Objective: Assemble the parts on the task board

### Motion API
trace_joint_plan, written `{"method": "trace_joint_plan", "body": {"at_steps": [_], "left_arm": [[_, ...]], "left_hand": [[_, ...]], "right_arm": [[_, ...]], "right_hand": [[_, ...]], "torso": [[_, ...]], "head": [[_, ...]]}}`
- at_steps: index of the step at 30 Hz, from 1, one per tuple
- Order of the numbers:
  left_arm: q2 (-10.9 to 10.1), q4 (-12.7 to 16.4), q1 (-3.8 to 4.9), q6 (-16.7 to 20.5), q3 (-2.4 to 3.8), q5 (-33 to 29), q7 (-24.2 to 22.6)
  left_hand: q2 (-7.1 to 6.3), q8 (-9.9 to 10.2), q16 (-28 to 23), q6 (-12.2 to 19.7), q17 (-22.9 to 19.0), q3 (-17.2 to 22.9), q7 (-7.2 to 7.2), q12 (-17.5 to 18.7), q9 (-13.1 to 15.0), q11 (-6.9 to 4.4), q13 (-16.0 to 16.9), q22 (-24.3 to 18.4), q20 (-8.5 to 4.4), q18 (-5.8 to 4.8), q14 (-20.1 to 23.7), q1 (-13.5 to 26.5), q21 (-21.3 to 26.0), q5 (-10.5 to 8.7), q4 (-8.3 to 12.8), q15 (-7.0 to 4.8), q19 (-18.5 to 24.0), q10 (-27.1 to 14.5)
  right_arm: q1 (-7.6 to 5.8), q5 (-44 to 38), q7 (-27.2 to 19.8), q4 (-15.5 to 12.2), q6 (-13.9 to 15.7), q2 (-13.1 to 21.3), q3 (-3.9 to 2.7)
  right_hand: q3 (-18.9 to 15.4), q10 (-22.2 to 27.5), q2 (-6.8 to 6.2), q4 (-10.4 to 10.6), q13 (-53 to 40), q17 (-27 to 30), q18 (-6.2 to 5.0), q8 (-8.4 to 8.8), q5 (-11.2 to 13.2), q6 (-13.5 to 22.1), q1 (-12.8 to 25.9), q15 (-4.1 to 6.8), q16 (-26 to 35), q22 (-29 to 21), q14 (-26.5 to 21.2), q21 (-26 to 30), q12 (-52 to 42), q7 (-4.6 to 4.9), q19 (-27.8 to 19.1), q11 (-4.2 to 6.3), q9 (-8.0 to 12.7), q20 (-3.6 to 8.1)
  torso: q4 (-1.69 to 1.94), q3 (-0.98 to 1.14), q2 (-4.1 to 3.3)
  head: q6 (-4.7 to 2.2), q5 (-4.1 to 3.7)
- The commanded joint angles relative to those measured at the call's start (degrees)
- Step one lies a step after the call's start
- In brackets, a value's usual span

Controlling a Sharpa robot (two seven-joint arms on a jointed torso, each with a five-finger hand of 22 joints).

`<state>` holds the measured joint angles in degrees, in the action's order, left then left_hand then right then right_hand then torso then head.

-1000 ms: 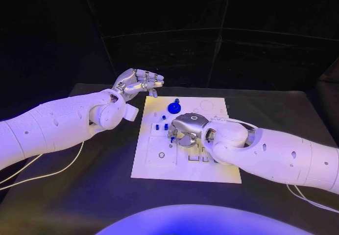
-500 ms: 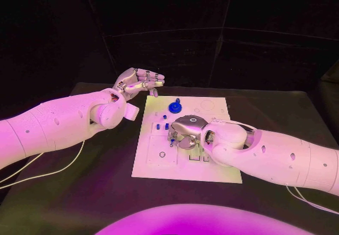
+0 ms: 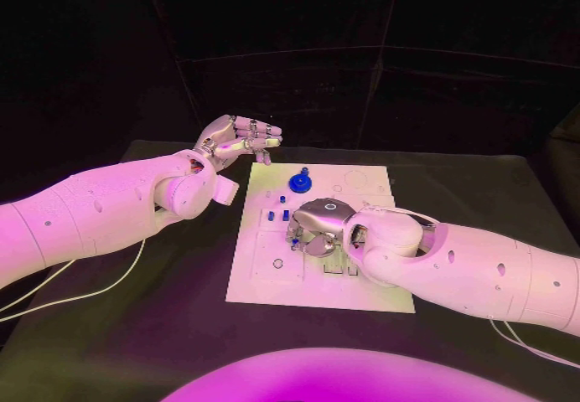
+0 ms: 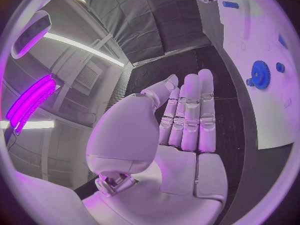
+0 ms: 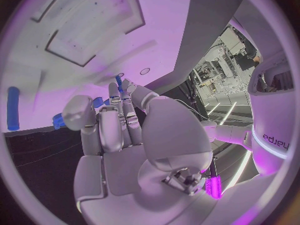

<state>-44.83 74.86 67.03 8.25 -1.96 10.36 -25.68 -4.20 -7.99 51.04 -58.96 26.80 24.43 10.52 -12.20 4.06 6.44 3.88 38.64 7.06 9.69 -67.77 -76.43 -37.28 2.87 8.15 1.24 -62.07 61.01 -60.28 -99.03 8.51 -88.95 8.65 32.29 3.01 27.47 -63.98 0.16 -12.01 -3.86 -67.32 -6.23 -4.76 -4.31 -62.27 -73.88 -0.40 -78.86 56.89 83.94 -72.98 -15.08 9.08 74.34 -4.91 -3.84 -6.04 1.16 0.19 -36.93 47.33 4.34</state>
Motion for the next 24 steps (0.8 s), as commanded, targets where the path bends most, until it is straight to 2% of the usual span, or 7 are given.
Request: {"method": "trace_joint_plan", "body": {"at_steps": [1, 24], "left_arm": [[0.04, -0.02, 0.08, -0.72, 0.06, -0.25, -0.56], [-0.02, -0.01, 0.09, -0.83, 0.06, -0.25, -0.43]], "left_hand": [[0.46, -0.02, -0.35, 0.02, -0.09, -0.42, 0.12, -0.3, -0.05, 0.25, -0.05, -0.1, 0.03, 0.77, 0.32, 0.13, 0.3, -0.07, 0.07, 0.24, 0.48, -0.32], [0.51, -0.01, -0.36, 0.06, -0.18, -0.52, 0.15, -0.33, -0.05, 0.28, -0.06, -0.13, 0.05, 0.76, 0.32, 0.17, 0.35, -0.06, 0.03, 0.28, 0.49, -0.39]], "right_arm": [[0.06, 0.04, 0.1, 0.03, -0.13, 0.0, 0.1], [0.11, 0.41, -0.45, -0.84, 3.5, 0.74, 0.11]], "right_hand": [[0.32, -0.28, -0.09, 0.17, 0.07, 0.07, -0.29, 0.33, 0.08, -0.5, 0.48, 0.36, 0.05, -0.03, 2.06, -0.16, 0.14, 0.01, 0.22, 0.07, -0.1, -0.05], [1.1, -0.31, -0.15, 0.1, 0.07, 0.1, -0.28, 0.39, -1.06, -0.55, 0.11, 0.42, 0.04, 0.02, 2.05, -0.21, 0.12, 0.02, 0.2, 0.09, -0.1, 0.05]], "torso": [[-0.03, 0.02, 0.0], [-0.01, 0.0, 0.02]], "head": [[0.0, 0.04], [0.2, 0.15]]}}
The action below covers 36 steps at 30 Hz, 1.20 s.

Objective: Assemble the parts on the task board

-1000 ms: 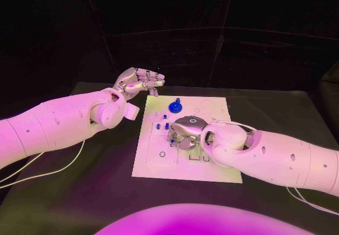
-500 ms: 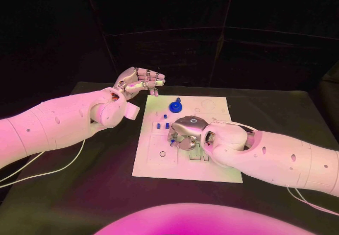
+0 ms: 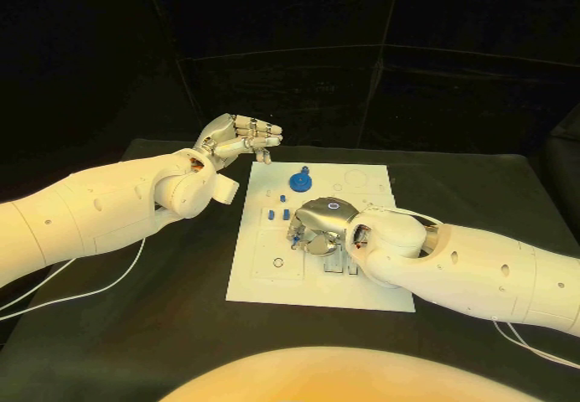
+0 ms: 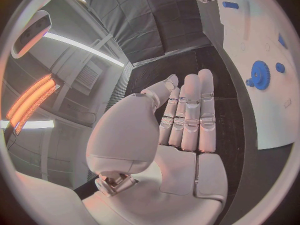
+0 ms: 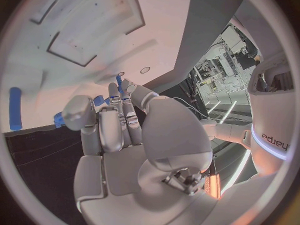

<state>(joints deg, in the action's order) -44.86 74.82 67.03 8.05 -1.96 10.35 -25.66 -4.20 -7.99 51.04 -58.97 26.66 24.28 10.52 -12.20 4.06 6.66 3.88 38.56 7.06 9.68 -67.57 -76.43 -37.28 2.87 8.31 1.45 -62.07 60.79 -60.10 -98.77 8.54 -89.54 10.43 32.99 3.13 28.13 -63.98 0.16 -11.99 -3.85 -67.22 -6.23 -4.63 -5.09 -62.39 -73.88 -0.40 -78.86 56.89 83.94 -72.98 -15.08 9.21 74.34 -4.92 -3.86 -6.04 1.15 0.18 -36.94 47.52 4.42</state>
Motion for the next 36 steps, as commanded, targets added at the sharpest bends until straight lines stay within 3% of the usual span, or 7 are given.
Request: {"method": "trace_joint_plan", "body": {"at_steps": [1, 36], "left_arm": [[0.02, 0.02, 0.09, -0.64, 0.06, -0.24, -0.45], [0.37, -0.26, 0.09, -1.07, 0.06, -0.24, -0.15]], "left_hand": [[0.51, -0.01, -0.36, 0.06, -0.05, -0.36, 0.15, -0.33, -0.05, 0.06, -0.05, -0.05, 0.05, 0.77, 0.12, 0.17, 0.35, -0.06, -0.13, 0.07, 0.49, -0.17], [0.51, -0.01, -0.36, 0.06, -0.05, -0.36, 0.15, -0.33, -0.05, 0.06, -0.05, -0.05, 0.05, 0.77, 0.12, 0.17, 0.35, -0.06, -0.13, 0.07, 0.49, -0.17]], "right_arm": [[-0.06, 0.15, -0.5, -0.29, 1.79, 0.06, -0.01], [0.14, 1.26, -0.99, 0.33, -0.25, -0.47, 0.0]], "right_hand": [[0.45, -0.31, -0.15, 0.08, 0.07, 0.0, -0.28, 0.26, -0.29, -0.42, 0.11, 0.42, 0.03, 0.01, 2.05, -0.21, 0.12, -0.11, 0.2, 0.09, -0.08, 0.05], [0.53, -0.33, -0.21, 0.07, 0.07, 0.01, -0.28, 0.27, -0.4, -0.44, 0.1, 0.42, 0.03, 0.02, 2.05, -0.22, 0.11, -0.09, 0.2, 0.08, -0.08, 0.07]], "torso": [[0.01, 0.02, 0.04], [-0.02, 0.02, 0.06]], "head": [[0.01, 0.11], [0.36, 0.5]]}}
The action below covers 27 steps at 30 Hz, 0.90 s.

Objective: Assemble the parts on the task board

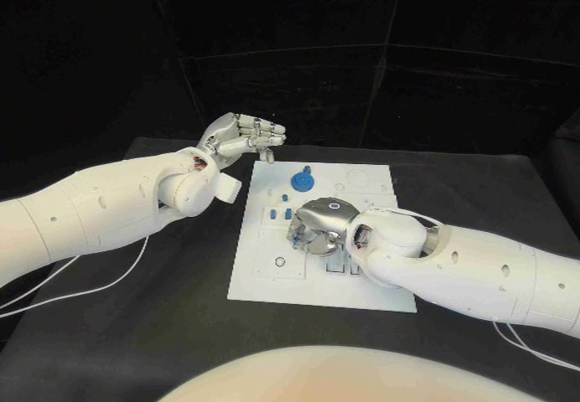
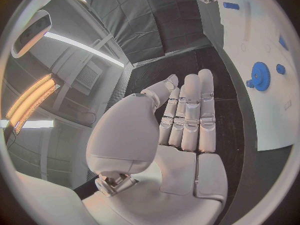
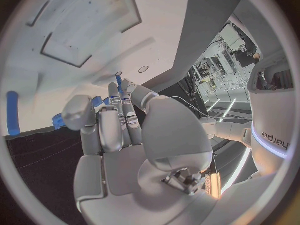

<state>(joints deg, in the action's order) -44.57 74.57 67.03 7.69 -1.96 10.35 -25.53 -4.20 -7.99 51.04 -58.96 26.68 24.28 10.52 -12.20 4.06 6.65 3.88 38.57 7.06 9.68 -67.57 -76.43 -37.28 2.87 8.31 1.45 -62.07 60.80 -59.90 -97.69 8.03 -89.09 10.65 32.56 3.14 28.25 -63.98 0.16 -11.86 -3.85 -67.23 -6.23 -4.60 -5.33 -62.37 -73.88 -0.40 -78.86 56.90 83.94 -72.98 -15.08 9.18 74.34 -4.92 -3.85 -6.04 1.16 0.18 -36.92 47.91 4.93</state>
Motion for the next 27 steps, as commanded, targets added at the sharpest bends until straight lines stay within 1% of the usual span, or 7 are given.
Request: {"method": "trace_joint_plan", "body": {"at_steps": [1, 7, 15, 27], "left_arm": [[0.08, -0.02, 0.09, -0.71, 0.06, -0.24, -0.27], [0.1, -0.08, 0.09, -0.73, 0.06, -0.24, -0.25], [0.13, -0.1, 0.09, -0.75, 0.06, -0.24, -0.24], [0.18, -0.12, 0.09, -0.78, 0.06, -0.24, -0.23]], "left_hand": [[0.51, -0.01, -0.36, 0.06, -0.06, -0.36, 0.15, -0.33, -0.05, 0.06, -0.06, -0.06, 0.05, 0.77, 0.12, 0.17, 0.35, -0.06, -0.13, 0.08, 0.49, -0.17], [0.59, 0.01, -0.39, 0.12, -0.19, -0.45, 0.17, -0.36, -0.06, 0.09, -0.07, -0.11, 0.07, 0.77, 0.14, 0.14, 0.4, -0.06, -0.11, 0.1, 0.51, -0.3], [0.59, 0.01, -0.39, 0.12, -0.19, -0.45, 0.17, -0.36, -0.06, 0.09, -0.07, -0.11, 0.07, 0.77, 0.14, 0.14, 0.4, -0.06, -0.11, 0.1, 0.51, -0.3], [0.59, 0.01, -0.39, 0.12, -0.19, -0.45, 0.17, -0.36, -0.06, 0.09, -0.07, -0.11, 0.07, 0.77, 0.14, 0.14, 0.4, -0.06, -0.11, 0.1, 0.51, -0.3]], "right_arm": [[-0.05, 0.18, -0.47, -0.14, -0.5, -0.03, -0.01], [-0.04, 0.18, -0.39, -0.16, -0.73, -0.03, -0.01], [-0.03, 0.18, -0.23, 0.34, -0.96, -0.25, -0.01], [0.26, -0.04, 0.39, 1.39, -1.95, -0.86, 0.0]], "right_hand": [[0.41, -0.33, -0.21, -0.06, 0.07, 0.02, -0.28, 0.23, -0.16, -0.46, 0.11, 0.42, 0.03, 0.01, 2.05, -0.22, 0.11, -0.07, 0.2, 0.08, -0.09, 0.07], [0.41, -0.33, -0.21, -0.06, 0.07, 0.02, -0.28, 0.23, -0.16, -0.46, 0.11, 0.42, 0.03, 0.01, 2.05, -0.22, 0.11, -0.07, 0.2, 0.08, -0.09, 0.07], [0.44, -0.34, -0.25, -0.04, 0.07, 0.13, -0.29, 0.23, -0.2, -0.48, 0.14, 0.41, 0.08, -0.03, 2.03, -0.21, 0.1, -0.06, 0.17, 0.07, -0.1, 0.08], [0.46, -0.34, -0.29, -0.03, 0.07, 0.1, -0.31, 0.23, -0.22, -0.49, 0.15, 0.41, 0.06, -0.1, 2.04, -0.17, 0.1, -0.05, 0.13, 0.06, -0.1, 0.09]], "torso": [[-0.03, 0.01, 0.04], [-0.05, 0.03, -0.01], [-0.03, -0.02, -0.01], [-0.01, 0.03, -0.03]], "head": [[-0.04, -0.02], [-0.07, -0.07], [-0.07, -0.15], [0.02, -0.15]]}}
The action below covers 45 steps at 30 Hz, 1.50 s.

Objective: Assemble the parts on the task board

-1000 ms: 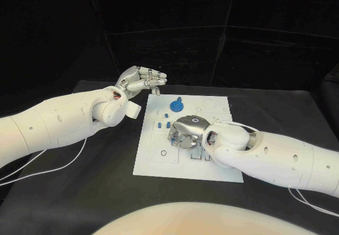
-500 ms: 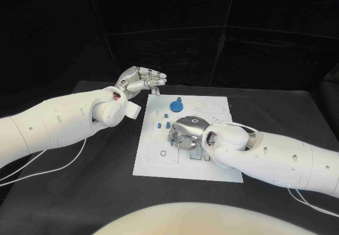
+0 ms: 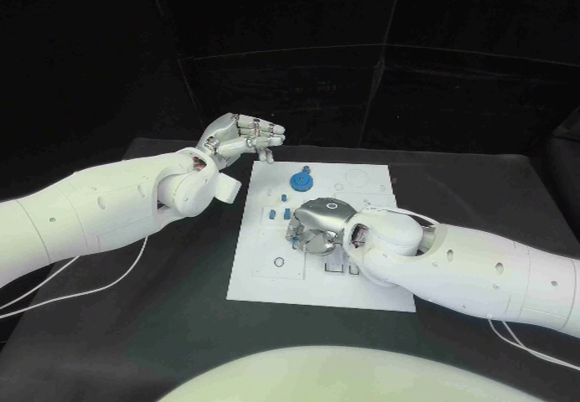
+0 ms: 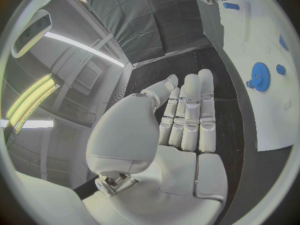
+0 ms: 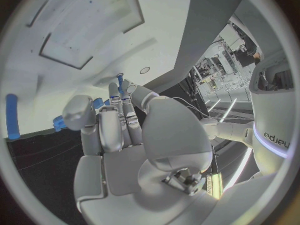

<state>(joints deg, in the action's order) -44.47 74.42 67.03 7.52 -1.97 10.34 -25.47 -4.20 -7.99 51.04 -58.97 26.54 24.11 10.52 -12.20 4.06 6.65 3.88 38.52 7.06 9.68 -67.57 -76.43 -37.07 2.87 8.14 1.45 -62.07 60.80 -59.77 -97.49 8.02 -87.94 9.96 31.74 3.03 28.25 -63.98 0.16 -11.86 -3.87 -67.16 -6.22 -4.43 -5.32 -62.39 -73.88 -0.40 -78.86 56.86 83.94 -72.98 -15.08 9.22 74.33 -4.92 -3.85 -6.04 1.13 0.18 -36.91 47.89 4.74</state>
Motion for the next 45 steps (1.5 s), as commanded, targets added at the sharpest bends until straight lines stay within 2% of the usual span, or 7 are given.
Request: {"method": "trace_joint_plan", "body": {"at_steps": [1, 22, 26, 30, 35, 40, 45], "left_arm": [[0.07, 0.03, 0.09, -0.61, 0.06, -0.24, -0.28], [0.04, -0.06, 0.09, -0.61, 0.05, -0.24, -0.22], [0.03, -0.03, 0.09, -0.63, 0.05, -0.24, -0.2], [0.02, -0.04, 0.09, -0.6, 0.05, -0.24, -0.18], [-0.02, -0.03, 0.09, -0.65, 0.05, -0.24, -0.1], [-0.04, -0.06, 0.09, -0.7, 0.05, -0.24, -0.02], [-0.03, -0.22, 0.09, -0.7, 0.05, -0.24, 0.07]], "left_hand": [[0.59, 0.01, -0.39, 0.12, -0.06, -0.28, 0.17, -0.36, -0.06, 0.1, -0.07, -0.06, 0.07, 0.77, 0.14, 0.14, 0.19, -0.06, 0.06, 0.1, 0.51, -0.3], [0.59, 0.01, -0.39, 0.12, -0.06, -0.28, 0.17, -0.36, -0.06, 0.1, -0.07, -0.06, 0.07, 0.77, 0.14, 0.14, 0.19, -0.06, 0.06, 0.1, 0.51, -0.3], [0.59, 0.01, -0.39, 0.12, -0.06, -0.28, 0.17, -0.36, -0.06, 0.1, -0.07, -0.06, 0.07, 0.77, 0.14, 0.14, 0.19, -0.06, 0.06, 0.1, 0.51, -0.3], [0.59, 0.01, -0.39, 0.12, -0.06, -0.28, 0.17, -0.36, -0.06, 0.1, -0.07, -0.06, 0.07, 0.77, 0.14, 0.14, 0.19, -0.06, 0.06, 0.1, 0.51, -0.3], [0.59, 0.01, -0.39, 0.12, -0.06, -0.28, 0.17, -0.36, -0.06, 0.1, -0.07, -0.06, 0.07, 0.77, 0.14, 0.14, 0.19, -0.06, 0.06, 0.1, 0.51, -0.3], [0.59, 0.01, -0.39, 0.12, -0.06, -0.28, 0.17, -0.36, -0.06, 0.1, -0.07, -0.06, 0.07, 0.77, 0.14, 0.14, 0.19, -0.06, 0.06, 0.1, 0.51, -0.3], [0.74, 0.01, -0.4, 0.15, -0.2, -0.34, 0.19, -0.41, -0.06, 0.11, -0.07, -0.11, 0.09, 0.78, 0.16, 0.08, 0.24, -0.06, 0.06, 0.11, 0.53, -0.39]], "right_arm": [[0.15, -0.28, 0.45, 0.28, -1.33, -0.07, 0.11], [0.35, -0.47, 0.41, -0.22, -1.62, -0.03, 0.2], [0.36, -0.51, 0.61, -0.17, -1.2, -0.04, 0.21], [0.37, -0.67, 1.24, 0.07, -0.66, -0.13, 0.22], [0.37, -0.87, 1.59, 0.15, 0.92, -0.11, 0.23], [0.47, -0.82, 0.87, -0.58, 5.72, 0.41, 0.23], [0.59, -0.07, -0.43, -2.23, 9.86, 1.92, 0.21]], "right_hand": [[0.47, -0.34, -0.29, -0.03, 0.08, 0.03, -0.31, 0.07, -0.22, -0.47, 0.15, 0.41, 0.06, -0.06, 2.04, -0.17, 0.1, -0.09, 0.13, 0.06, -0.1, 0.09], [0.42, -0.33, -0.51, 0.0, 0.08, 0.24, -0.3, 0.08, -0.13, -0.48, 0.28, 0.4, 0.16, -0.05, 2.0, -0.17, 0.1, -0.07, 0.12, 0.04, -0.1, 0.09], [0.33, 0.8, -1.27, 0.18, 0.27, -0.02, -0.36, 0.55, -0.1, 0.4, 0.77, 0.17, 0.02, -0.49, 2.02, 0.07, 0.71, 0.22, -0.16, -0.26, 0.06, 0.01], [-0.25, 4.56, -2.88, 0.95, 0.37, 0.52, -0.45, 0.96, -0.26, 2.81, 2.22, -0.73, 0.26, -1.36, 1.83, 0.59, 2.61, 0.99, -0.72, -1.35, 0.23, -0.68], [-2.16, 8.13, -4.62, 1.72, 0.23, 2.01, -0.85, 0.89, 0.07, 6.16, 2.95, -1.22, 1.04, -3.23, 1.34, 1.74, 3.41, 1.06, -1.77, -1.9, 0.19, -1.31], [-5.49, 11.44, -5.79, 2.57, -0.05, 3.12, -1.1, 0.71, -1.45, 8.62, 2.77, -1.29, 1.72, -4.96, 0.94, 2.88, 2.64, 1.02, -2.64, -2.01, 0.08, -1.57], [-8.43, 12.62, -6.05, 3.31, -0.42, 4.22, -1.14, 0.34, -2.7, 8.73, 2.24, -1.28, 2.21, -5.12, 0.82, 3.03, 0.45, 1.01, -2.58, -1.98, -0.11, -1.5]], "torso": [[0.02, 0.02, -0.02], [-0.01, 0.0, 0.0], [0.02, -0.01, -0.02], [0.03, 0.01, -0.02], [0.02, 0.0, -0.01], [0.02, 0.02, -0.02], [-0.08, 0.06, 0.1]], "head": [[0.03, 0.04], [0.13, 0.1], [0.11, 0.07], [0.03, 0.05], [-0.05, 0.0], [-0.22, -0.13], [-0.39, -0.16]]}}
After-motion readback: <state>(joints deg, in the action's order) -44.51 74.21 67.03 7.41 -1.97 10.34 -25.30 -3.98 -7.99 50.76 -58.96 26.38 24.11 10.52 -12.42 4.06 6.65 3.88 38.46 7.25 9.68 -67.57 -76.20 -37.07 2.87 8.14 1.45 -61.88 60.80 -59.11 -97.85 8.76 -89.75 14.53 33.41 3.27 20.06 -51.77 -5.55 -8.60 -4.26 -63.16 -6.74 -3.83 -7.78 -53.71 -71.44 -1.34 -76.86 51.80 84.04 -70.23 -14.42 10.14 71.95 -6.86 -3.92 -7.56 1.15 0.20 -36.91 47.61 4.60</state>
